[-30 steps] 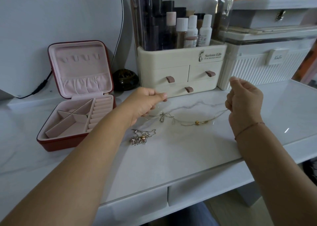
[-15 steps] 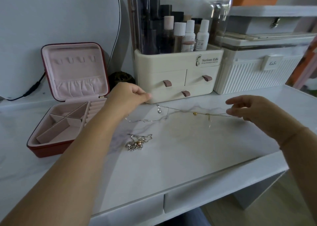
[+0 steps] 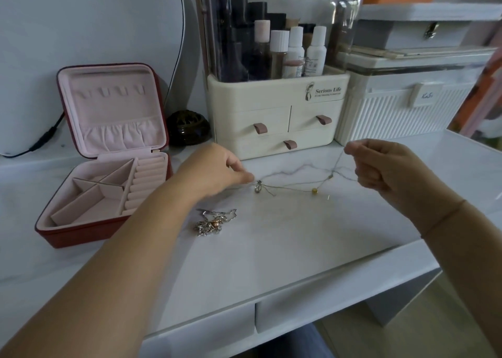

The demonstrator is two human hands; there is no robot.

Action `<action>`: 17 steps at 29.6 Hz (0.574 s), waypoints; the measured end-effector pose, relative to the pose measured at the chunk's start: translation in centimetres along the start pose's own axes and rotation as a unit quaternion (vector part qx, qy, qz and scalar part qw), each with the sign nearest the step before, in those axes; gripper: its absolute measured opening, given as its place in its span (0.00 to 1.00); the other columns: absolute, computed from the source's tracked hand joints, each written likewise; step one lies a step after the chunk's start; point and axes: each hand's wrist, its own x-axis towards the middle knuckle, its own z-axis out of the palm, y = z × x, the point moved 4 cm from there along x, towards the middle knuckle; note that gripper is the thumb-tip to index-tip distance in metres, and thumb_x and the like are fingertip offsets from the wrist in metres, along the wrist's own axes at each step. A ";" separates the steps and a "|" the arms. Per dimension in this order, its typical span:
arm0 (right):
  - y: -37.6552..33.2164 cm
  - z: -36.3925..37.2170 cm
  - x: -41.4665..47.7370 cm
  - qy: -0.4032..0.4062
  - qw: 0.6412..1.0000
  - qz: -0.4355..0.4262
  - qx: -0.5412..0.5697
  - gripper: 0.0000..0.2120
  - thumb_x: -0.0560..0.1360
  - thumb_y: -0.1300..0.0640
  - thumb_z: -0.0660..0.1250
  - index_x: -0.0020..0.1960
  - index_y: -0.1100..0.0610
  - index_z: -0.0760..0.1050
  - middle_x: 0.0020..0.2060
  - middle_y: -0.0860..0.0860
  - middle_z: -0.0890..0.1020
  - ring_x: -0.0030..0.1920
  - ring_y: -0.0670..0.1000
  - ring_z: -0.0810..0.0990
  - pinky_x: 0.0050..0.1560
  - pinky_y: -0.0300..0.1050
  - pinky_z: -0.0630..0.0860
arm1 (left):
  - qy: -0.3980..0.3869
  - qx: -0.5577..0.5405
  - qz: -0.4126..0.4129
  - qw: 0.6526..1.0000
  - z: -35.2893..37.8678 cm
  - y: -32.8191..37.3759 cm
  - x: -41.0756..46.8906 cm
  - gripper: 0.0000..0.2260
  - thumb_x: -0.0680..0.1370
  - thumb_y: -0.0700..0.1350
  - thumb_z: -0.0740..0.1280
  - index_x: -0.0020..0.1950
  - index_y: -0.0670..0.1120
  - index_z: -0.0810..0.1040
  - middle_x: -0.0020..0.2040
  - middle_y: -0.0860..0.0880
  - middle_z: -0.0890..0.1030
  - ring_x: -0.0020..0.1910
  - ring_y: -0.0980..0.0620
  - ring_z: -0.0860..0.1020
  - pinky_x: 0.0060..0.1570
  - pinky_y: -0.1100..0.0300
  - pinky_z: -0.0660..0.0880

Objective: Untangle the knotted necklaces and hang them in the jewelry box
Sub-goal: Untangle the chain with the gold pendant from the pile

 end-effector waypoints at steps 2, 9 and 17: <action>-1.2 1.1 0.4 -0.055 0.996 0.002 0.071 0.07 0.71 0.53 0.66 0.40 0.57 0.75 0.23 0.48 0.62 0.26 0.47 0.57 0.30 0.40 0.54 | -0.009 0.013 0.014 1.000 0.3 0.1 0.1 0.09 0.68 0.56 0.75 0.39 0.52 0.84 0.28 0.57 0.74 0.31 0.59 0.71 0.33 0.62 0.65; -5.9 4.5 1.8 -0.154 0.980 -0.028 0.120 0.06 0.74 0.53 0.64 0.41 0.53 0.76 0.24 0.46 0.68 0.29 0.46 0.65 0.42 0.40 0.71 | -0.016 -0.118 0.080 0.990 1.6 1.3 0.3 0.04 0.71 0.53 0.74 0.42 0.55 0.84 0.50 0.55 0.81 0.51 0.60 0.77 0.57 0.61 0.71; -8.8 5.8 2.4 -0.177 0.980 -0.045 0.083 0.05 0.76 0.53 0.63 0.44 0.54 0.74 0.23 0.45 0.67 0.25 0.44 0.62 0.28 0.35 0.64 | -0.117 -0.303 0.094 0.941 3.9 3.5 -1.0 0.06 0.73 0.39 0.72 0.49 0.45 0.83 0.46 0.48 0.85 0.44 0.58 0.82 0.47 0.69 0.76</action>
